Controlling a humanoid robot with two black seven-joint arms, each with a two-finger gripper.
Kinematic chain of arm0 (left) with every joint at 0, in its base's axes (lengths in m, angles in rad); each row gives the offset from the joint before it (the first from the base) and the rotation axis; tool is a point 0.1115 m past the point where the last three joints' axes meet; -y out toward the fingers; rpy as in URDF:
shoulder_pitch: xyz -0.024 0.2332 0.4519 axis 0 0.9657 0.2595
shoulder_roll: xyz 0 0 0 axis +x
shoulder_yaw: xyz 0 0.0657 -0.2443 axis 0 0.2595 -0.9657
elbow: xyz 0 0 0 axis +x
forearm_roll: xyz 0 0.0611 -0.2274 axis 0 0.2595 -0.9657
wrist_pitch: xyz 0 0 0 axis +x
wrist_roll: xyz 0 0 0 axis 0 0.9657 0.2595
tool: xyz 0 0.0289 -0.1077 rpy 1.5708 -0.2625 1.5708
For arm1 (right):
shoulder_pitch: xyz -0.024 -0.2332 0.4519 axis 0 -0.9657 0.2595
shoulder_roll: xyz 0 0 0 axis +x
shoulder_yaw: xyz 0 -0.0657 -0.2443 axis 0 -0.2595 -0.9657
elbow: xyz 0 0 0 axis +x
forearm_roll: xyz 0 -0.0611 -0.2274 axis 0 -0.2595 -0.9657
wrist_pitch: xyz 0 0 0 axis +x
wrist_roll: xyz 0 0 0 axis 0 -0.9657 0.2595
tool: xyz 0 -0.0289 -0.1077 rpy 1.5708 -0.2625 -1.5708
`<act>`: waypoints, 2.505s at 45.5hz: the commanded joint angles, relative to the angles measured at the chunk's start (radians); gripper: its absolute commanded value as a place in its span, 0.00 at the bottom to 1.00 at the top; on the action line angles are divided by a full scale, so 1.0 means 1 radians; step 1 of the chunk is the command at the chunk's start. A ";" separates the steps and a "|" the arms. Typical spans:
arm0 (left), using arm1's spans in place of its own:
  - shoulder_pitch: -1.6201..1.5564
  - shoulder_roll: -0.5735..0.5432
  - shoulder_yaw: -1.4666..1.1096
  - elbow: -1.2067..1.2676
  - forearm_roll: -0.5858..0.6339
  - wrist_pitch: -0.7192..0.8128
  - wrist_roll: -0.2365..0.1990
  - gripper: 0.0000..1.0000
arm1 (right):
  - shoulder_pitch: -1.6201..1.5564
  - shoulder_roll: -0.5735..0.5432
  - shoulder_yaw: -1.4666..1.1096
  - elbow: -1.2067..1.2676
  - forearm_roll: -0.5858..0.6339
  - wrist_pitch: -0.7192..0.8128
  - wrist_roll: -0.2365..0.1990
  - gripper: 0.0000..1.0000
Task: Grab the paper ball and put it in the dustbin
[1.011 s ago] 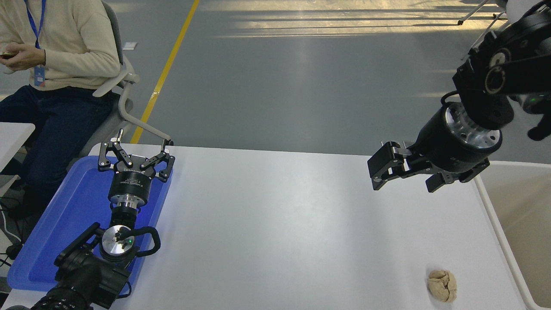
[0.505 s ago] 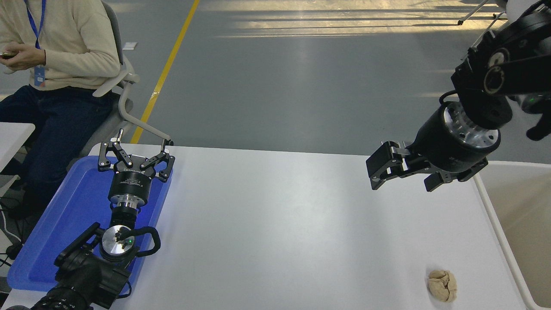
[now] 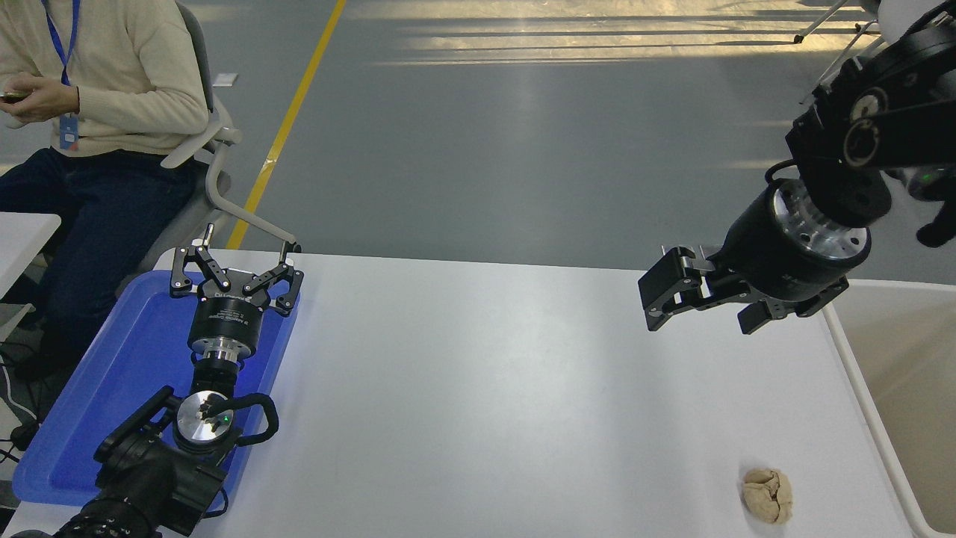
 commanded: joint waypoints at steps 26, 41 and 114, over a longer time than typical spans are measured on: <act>0.000 0.002 0.002 0.000 0.000 -0.001 0.001 1.00 | -0.246 -0.303 -0.057 0.005 -0.319 -0.137 0.004 1.00; 0.000 0.002 0.002 0.000 0.000 0.000 0.001 1.00 | -0.419 -0.395 -0.043 0.006 -0.430 -0.263 0.004 1.00; 0.000 0.002 0.002 0.000 0.000 0.000 0.001 1.00 | -1.226 -0.324 0.251 -0.397 -0.627 -0.682 0.003 0.98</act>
